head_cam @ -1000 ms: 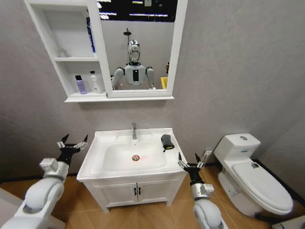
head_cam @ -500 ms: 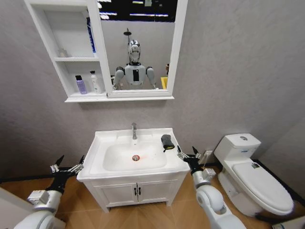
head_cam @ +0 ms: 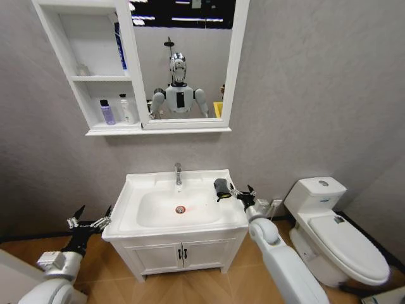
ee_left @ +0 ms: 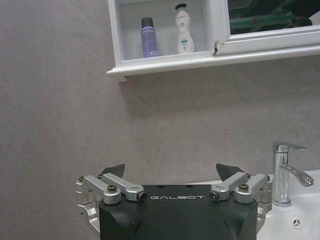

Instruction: Move facial cleanser and shampoo from washbasin to cabinet, then wipe washbasin with towel.

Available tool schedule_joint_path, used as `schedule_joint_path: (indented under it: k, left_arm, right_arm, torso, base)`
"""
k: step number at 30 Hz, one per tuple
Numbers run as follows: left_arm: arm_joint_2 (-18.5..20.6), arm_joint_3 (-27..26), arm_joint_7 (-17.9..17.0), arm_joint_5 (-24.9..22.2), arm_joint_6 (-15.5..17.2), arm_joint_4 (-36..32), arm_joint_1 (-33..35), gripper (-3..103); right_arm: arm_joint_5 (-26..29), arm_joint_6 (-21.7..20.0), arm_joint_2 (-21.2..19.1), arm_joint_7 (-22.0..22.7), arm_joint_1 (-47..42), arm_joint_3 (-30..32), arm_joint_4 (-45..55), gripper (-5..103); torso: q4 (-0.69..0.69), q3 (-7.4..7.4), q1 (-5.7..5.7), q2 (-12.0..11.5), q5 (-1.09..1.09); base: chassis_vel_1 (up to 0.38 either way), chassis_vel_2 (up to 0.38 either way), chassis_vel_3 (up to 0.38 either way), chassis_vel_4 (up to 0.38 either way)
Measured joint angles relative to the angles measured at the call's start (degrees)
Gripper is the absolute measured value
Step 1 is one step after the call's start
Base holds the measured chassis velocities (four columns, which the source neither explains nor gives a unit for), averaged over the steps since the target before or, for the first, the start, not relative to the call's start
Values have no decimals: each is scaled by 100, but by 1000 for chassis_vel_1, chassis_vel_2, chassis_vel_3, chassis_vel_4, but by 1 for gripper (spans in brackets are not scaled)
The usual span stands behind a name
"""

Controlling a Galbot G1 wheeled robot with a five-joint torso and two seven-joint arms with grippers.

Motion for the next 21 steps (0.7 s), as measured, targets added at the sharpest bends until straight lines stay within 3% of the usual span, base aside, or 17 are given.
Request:
schedule_joint_path:
  k: [2, 7, 14, 21]
  left_arm:
    - [3, 4, -1, -2, 4, 2, -5, 100]
    - [6, 8, -4, -5, 8, 4, -11, 100]
    - [8, 10, -6, -8, 10, 6, -14, 100]
    - [10, 13, -9, -10, 13, 9, -16, 100]
  right_arm:
    - [297, -277, 105, 75, 517, -198, -509, 100]
    - [718, -508, 150, -25, 1032, -456, -1241, 100]
    - [687, -458, 278, -392, 1477, -624, -2403, 100]
    - [504, -238, 391, -727, 1630, -735, -2856, 100]
  torso:
    - [2, 0, 0, 0, -2]
    - [0, -1, 0, 0, -3]
    - [0, 0, 0, 0, 0]
    - [1, -1, -1, 1, -1]
  base:
    - [0, 0, 0, 0]
    - [0, 0, 0, 0]
    - [0, 0, 0, 0]
    - [0, 0, 0, 0]
